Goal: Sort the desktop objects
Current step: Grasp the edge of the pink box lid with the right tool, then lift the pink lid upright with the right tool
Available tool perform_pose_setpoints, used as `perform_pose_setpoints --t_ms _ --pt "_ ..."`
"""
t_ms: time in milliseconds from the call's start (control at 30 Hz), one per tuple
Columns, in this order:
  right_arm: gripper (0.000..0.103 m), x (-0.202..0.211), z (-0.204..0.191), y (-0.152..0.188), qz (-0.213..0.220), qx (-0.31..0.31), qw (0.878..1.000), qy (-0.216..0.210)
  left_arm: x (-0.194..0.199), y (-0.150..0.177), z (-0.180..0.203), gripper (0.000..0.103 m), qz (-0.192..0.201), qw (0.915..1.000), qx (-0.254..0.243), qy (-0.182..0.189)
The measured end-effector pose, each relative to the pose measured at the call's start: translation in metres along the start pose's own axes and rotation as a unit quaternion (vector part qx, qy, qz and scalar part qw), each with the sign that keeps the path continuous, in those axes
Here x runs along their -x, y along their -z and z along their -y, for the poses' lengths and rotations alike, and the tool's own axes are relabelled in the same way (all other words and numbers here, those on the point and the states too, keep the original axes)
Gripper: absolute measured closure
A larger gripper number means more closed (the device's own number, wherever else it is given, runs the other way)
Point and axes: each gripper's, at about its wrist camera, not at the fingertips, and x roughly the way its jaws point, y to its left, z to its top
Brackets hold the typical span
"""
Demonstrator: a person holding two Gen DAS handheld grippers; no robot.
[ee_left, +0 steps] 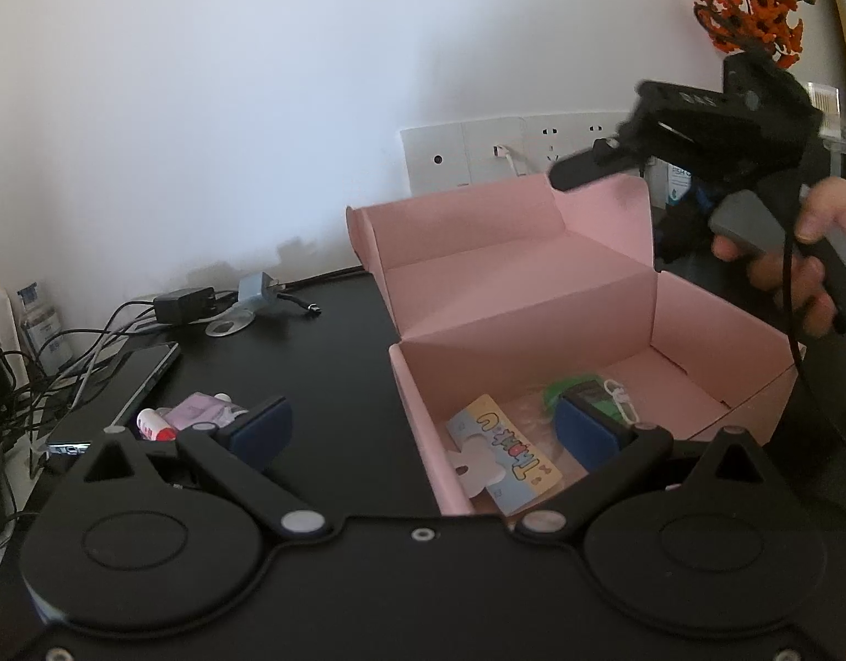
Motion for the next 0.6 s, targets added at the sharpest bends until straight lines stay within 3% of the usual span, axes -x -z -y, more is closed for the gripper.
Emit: perform_pose_setpoints --t_ms 300,600 --pt "0.001 -0.018 -0.006 -0.016 0.004 -0.012 1.000 -0.017 0.001 0.000 0.002 0.000 -0.001 1.0000 -0.001 -0.004" --pt "0.001 0.014 -0.054 -0.020 0.038 0.092 0.995 -0.030 0.004 0.000 0.004 0.000 -0.001 1.0000 -0.001 -0.008"
